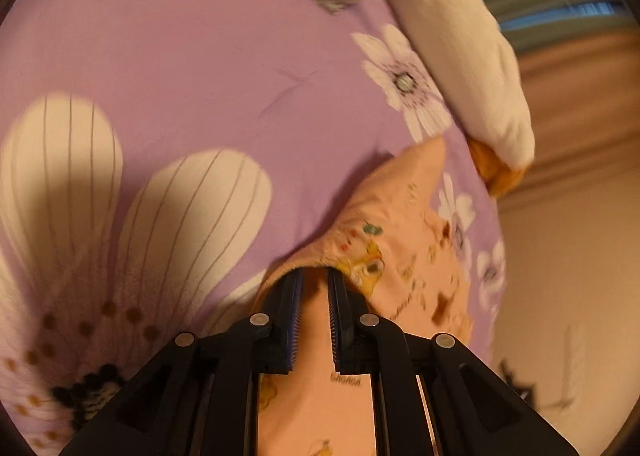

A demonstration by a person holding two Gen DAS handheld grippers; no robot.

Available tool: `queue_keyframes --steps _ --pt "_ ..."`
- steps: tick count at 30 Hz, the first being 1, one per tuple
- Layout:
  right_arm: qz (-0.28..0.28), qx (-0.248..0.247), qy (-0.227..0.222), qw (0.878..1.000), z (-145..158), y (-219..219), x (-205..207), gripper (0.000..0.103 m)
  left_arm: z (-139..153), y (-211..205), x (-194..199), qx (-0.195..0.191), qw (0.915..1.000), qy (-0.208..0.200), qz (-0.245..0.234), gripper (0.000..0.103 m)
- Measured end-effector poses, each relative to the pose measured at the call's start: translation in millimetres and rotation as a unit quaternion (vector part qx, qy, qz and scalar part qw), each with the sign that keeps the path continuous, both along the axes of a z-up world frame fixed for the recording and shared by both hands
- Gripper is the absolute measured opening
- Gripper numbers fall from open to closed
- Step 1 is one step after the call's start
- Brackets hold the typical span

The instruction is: Fold small clothes

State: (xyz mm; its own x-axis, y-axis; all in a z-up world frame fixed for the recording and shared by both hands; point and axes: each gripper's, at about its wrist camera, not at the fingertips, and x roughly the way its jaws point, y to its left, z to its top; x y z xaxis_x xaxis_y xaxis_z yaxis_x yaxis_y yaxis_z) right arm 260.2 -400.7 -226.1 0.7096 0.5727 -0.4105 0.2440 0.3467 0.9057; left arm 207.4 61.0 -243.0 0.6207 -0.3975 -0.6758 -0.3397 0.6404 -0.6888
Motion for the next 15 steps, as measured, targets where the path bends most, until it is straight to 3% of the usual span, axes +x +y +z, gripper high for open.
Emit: queue_keyframes --steps 2,4,7,10,13,15 --pt "0.035 0.027 -0.004 0.999 -7 17 10 0.050 17 -2 -6 0.018 0.9995 -0.016 -0.022 0.009" --pt "0.052 -0.015 0.013 0.998 -2 32 14 0.051 40 -2 -19 0.013 0.9966 -0.066 -0.047 0.012" --pt "0.068 -0.083 0.010 0.994 12 47 12 0.051 72 -6 -22 0.073 0.9912 -0.106 -0.032 0.033" --pt "0.092 -0.077 0.004 0.993 15 51 12 0.051 82 -23 13 0.117 0.9858 -0.099 -0.068 0.033" --pt "0.101 -0.119 0.006 0.988 17 51 8 0.051 66 -51 66 0.098 0.9849 -0.066 -0.127 0.033" --pt "0.102 -0.145 0.009 0.984 17 48 5 0.051 48 -69 95 0.108 0.9840 -0.024 -0.140 0.033"
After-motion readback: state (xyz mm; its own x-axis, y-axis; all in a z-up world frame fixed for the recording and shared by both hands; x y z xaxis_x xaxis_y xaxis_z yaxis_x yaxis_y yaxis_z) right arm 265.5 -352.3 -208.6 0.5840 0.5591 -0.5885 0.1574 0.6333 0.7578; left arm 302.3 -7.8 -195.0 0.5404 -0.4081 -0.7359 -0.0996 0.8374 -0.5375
